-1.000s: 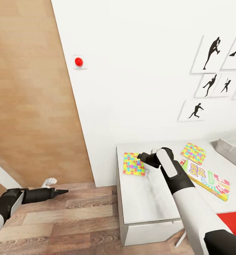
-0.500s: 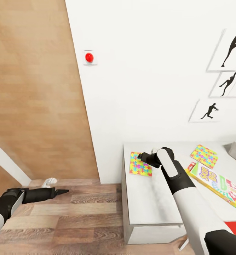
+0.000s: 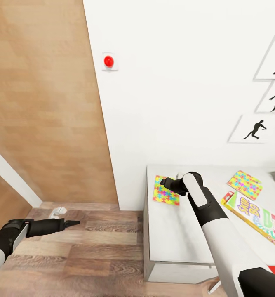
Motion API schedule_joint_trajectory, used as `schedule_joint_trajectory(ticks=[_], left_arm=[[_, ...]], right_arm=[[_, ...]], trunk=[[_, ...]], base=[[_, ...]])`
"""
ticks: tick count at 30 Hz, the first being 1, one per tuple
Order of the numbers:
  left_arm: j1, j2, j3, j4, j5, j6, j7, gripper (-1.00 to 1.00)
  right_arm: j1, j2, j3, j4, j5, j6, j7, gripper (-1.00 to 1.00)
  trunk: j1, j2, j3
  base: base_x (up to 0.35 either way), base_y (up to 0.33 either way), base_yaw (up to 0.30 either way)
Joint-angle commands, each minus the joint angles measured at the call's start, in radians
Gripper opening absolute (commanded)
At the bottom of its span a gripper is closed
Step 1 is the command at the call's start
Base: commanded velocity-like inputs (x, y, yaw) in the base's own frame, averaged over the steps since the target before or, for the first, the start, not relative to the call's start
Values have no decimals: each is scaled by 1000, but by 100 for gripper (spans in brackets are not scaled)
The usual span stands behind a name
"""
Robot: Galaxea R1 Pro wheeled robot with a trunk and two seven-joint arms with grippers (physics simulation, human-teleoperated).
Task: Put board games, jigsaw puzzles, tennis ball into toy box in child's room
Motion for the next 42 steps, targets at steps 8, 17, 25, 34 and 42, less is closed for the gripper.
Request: schedule_joint_trajectory(ticks=[8,17,25,34,42], left_arm=[[-1,0,1,0,4,9,-1,100],[-1,0,1,1,4,9,-1,100],[-1,0,1,0,4,8,-1,100],[-1,0,1,0,4,7,-1,100],[-1,0,1,0,4,7,-1,100]], right_arm=[[0,0,1,-1,-10,1,-10,100],[0,-1,1,-1,-10,1,-10,100],[-2,-13,-3,1,-9,0,-11,100],[0,-79,3,118,-10,-94,-5,100],[1,-84,7,132,-10,-103,-4,100]], trunk=[[0,-1,-5],[0,-1,-5],[0,-1,-5],[0,-1,-6],[0,-1,-6]], base=[[0,-110,38],[0,-30,2],[0,-1,0],[0,0,0],[24,0,0]])
